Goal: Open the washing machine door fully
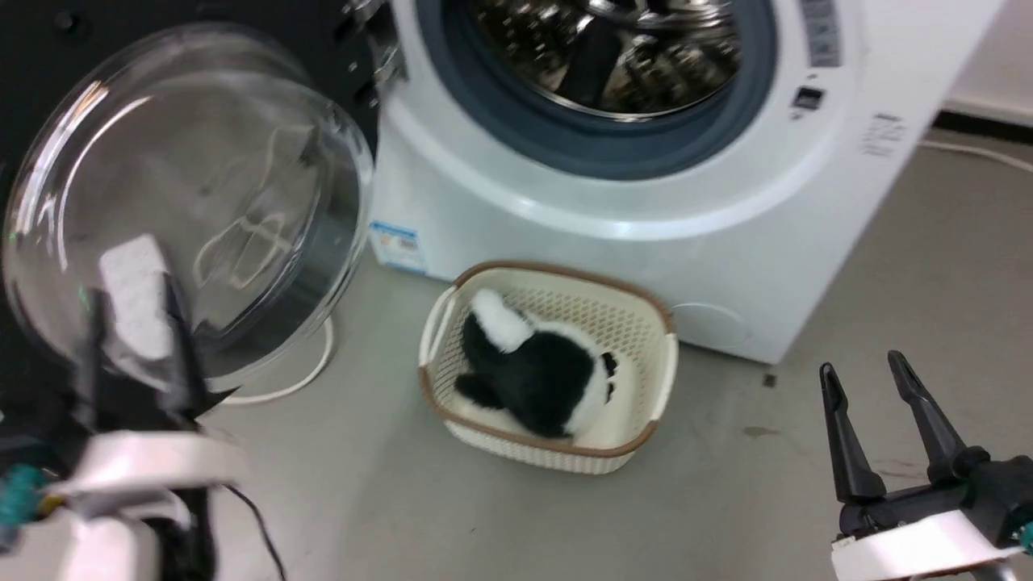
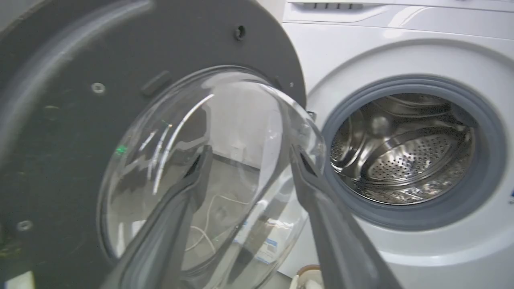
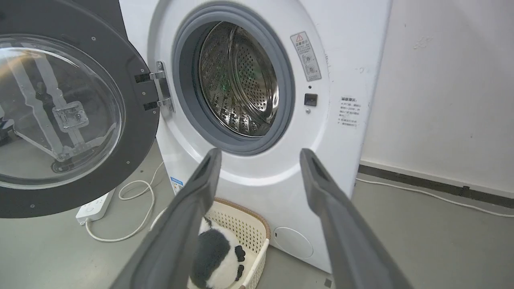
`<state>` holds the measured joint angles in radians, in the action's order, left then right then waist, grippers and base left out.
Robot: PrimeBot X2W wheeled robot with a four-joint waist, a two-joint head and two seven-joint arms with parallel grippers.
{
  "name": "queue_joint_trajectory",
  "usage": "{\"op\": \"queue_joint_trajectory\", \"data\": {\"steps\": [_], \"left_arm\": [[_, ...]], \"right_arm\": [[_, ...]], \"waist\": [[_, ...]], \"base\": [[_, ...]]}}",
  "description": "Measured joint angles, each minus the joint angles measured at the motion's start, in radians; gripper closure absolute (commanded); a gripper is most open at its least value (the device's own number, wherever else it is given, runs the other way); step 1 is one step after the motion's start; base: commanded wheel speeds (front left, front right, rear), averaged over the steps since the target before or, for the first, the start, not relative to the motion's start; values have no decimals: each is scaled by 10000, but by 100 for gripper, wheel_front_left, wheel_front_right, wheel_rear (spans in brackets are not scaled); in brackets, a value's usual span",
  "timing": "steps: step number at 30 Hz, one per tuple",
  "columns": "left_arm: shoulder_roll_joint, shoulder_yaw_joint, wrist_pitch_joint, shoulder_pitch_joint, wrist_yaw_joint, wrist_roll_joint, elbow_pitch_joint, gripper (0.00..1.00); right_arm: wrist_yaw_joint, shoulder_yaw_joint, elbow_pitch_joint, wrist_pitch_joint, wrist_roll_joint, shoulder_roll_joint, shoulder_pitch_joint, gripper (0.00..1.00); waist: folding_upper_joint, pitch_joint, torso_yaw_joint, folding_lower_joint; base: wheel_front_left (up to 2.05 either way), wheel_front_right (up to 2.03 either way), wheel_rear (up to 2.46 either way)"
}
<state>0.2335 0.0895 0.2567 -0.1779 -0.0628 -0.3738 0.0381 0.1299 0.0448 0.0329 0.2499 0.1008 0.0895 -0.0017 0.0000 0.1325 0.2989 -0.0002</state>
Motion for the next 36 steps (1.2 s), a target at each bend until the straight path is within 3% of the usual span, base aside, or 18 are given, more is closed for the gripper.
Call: {"op": "queue_joint_trajectory", "data": {"steps": [6, 18, 36], "left_arm": [[-640, -857, -2, 951, 311, 537, -539, 0], [-1298, -1386, -2, 2152, 477, 1352, -623, 0], [-1636, -1670, -2, 2466, 497, 1983, -222, 0]], "right_arm": [[0, 309, 54, 35, -186, -186, 247, 0], [0, 244, 165, 75, -343, -320, 570, 0], [0, 140, 13, 75, -121, -341, 776, 0]], "waist": [[0, -474, -782, 1], [0, -912, -2357, 1], [0, -925, -2604, 3]], "base": [[0, 0, 0], [0, 0, 0], [0, 0, 0]]}}
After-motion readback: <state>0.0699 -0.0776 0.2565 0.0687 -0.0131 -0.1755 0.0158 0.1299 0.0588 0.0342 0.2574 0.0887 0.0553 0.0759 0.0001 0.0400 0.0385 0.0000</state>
